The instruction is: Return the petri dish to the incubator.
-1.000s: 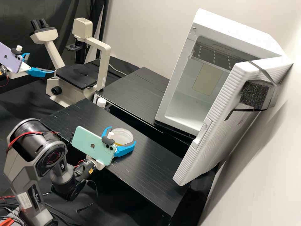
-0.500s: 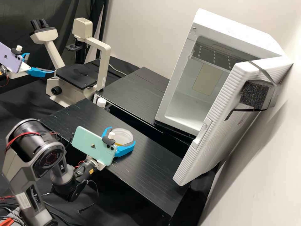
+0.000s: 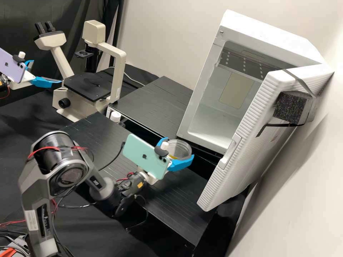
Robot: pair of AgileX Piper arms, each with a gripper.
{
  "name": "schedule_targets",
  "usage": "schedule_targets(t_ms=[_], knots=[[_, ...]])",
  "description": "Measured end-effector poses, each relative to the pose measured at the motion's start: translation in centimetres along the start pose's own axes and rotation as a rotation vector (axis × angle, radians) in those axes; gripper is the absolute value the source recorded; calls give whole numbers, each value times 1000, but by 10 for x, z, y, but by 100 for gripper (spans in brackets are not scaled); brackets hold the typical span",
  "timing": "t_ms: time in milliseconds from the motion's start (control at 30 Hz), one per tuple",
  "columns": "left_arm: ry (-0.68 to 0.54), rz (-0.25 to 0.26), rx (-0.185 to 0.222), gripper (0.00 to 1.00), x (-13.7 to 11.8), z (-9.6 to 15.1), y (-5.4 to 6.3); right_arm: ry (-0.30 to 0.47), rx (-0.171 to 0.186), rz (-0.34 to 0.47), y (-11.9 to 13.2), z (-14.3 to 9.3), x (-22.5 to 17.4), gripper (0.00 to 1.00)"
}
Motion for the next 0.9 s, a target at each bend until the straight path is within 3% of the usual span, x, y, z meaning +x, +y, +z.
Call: schedule_targets(t_ms=[267, 533, 767, 900], knots=[[0, 0, 0, 100, 0, 0, 0, -26, -23, 94, 34, 9, 75, 0], [0, 0, 0, 100, 0, 0, 0, -98, -37, 70, 45, 27, 136, 0], [0, 0, 0, 100, 0, 0, 0, -106, 24, 69, 50, 31, 174, 0], [0, 0, 0, 100, 0, 0, 0, -107, 30, 56, 48, 29, 193, 0]])
